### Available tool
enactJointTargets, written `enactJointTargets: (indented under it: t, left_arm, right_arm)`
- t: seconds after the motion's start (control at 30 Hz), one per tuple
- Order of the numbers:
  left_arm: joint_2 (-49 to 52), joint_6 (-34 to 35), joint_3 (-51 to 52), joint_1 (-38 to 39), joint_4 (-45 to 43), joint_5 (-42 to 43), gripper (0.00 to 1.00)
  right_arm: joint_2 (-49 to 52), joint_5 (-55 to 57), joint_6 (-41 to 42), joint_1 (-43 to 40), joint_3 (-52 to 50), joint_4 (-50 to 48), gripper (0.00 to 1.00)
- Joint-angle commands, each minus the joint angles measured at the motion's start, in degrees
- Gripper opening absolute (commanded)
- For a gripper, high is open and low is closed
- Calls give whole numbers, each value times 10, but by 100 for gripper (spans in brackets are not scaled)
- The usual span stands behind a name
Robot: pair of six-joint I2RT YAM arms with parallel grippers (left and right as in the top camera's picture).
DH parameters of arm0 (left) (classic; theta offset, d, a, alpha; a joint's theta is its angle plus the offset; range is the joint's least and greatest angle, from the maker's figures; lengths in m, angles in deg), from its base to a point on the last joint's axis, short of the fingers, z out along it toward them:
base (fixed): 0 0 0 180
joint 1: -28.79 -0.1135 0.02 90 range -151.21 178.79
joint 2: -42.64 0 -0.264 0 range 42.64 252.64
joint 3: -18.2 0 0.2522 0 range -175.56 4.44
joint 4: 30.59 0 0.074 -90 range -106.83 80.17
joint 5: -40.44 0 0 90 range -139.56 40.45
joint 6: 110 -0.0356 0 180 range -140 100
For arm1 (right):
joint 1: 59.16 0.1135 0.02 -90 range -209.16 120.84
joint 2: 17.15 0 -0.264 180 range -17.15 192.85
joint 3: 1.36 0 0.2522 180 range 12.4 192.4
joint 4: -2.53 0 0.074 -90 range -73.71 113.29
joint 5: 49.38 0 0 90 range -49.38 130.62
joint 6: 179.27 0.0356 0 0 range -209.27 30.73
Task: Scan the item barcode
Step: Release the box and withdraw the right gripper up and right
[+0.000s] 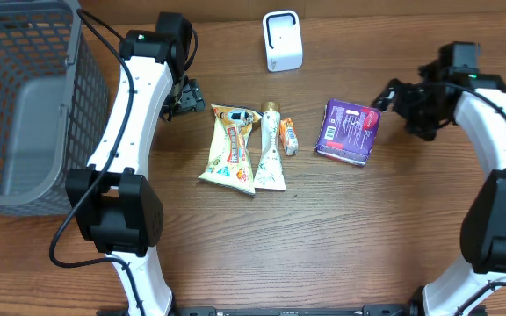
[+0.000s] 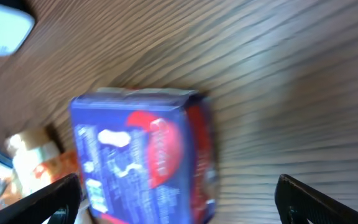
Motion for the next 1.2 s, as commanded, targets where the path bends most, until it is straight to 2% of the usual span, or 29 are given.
enactJointTargets:
  t: [0.0,0.33,0.73,1.17]
  left_arm:
    - [4,8,-2,4,0,0,100]
    - [4,8,-2,4,0,0,100]
    - [4,8,-2,4,0,0,100]
    - [4,8,-2,4,0,0,100]
  right_arm:
    - [-12,-3,4,19,12,-10,100]
    - [-12,-3,2,2,29,12,100]
    - [-12,-3,-3,-59,140,130,100]
    - [-12,-3,-3,-96,143,129,100]
